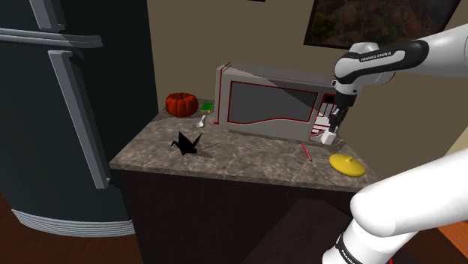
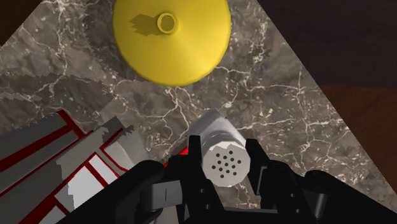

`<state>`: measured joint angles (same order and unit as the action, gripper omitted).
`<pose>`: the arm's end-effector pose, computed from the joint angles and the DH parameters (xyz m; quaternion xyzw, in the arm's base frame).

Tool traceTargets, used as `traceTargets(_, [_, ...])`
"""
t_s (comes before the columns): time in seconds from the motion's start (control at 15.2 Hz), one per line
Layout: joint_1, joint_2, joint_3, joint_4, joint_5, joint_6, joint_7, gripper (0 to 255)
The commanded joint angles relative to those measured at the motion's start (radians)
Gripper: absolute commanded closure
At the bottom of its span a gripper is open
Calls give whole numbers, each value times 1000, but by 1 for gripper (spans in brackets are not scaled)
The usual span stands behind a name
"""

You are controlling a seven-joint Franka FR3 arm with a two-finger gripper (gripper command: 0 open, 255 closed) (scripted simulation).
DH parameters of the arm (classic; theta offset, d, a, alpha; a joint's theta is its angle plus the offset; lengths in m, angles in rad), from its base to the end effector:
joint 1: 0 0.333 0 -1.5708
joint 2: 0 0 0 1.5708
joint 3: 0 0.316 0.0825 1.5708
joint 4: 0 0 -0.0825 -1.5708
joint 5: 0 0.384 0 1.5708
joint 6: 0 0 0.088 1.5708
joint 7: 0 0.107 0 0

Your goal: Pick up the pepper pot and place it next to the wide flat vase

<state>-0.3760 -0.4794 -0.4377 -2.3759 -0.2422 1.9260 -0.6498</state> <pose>0.2662 -0.3229 0.4818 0.9997 -0.0170 -0.0103 0.0109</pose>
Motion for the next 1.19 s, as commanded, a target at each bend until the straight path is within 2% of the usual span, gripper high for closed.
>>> traceTargets(0.0, [0, 7, -5, -20, -2, 27, 1, 255])
traceTargets(1.12, [2, 108, -57, -176, -11, 283, -3, 255])
